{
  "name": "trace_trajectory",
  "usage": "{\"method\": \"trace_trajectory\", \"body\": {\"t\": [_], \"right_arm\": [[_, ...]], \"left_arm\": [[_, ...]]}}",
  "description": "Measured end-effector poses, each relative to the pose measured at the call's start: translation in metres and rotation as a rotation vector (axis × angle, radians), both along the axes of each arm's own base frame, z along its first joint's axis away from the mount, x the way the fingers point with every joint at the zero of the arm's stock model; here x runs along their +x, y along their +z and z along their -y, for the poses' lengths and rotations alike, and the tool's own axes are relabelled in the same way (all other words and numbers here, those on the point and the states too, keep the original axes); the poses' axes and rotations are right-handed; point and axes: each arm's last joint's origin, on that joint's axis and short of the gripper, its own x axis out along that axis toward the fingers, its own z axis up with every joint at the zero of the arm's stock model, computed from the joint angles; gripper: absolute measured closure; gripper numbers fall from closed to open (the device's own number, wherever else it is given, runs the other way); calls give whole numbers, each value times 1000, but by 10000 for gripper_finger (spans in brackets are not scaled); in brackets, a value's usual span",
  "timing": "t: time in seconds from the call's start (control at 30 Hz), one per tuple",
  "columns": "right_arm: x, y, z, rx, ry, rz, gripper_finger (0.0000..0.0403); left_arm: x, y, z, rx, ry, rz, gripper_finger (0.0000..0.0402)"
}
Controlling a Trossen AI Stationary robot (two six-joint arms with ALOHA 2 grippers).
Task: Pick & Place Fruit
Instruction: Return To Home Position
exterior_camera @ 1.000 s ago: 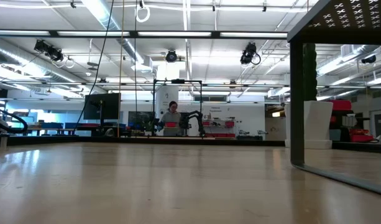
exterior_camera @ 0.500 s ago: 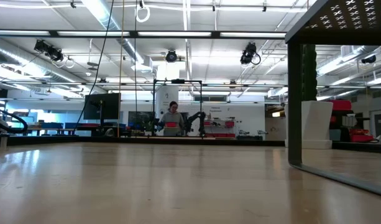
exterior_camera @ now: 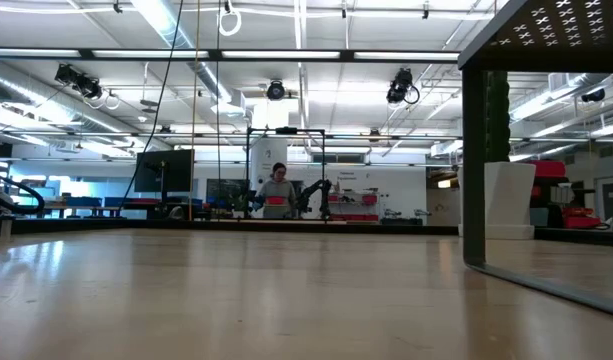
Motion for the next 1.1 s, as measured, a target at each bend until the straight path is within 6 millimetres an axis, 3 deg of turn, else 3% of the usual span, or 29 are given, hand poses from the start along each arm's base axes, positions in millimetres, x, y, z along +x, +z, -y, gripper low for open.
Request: {"method": "trace_trajectory", "body": {"t": [0.6,0.9,1.1], "right_arm": [[-17,-5,18,-143,-75,-204,355],[-8,23,15,-113,-71,-33,355],[-14,41,18,-122,-79,23,355]], "left_arm": [[0,0,0,-7,-13,2,193],[0,0,0,-9,-12,6,193],[0,0,0,-11,-12,8,193]]}}
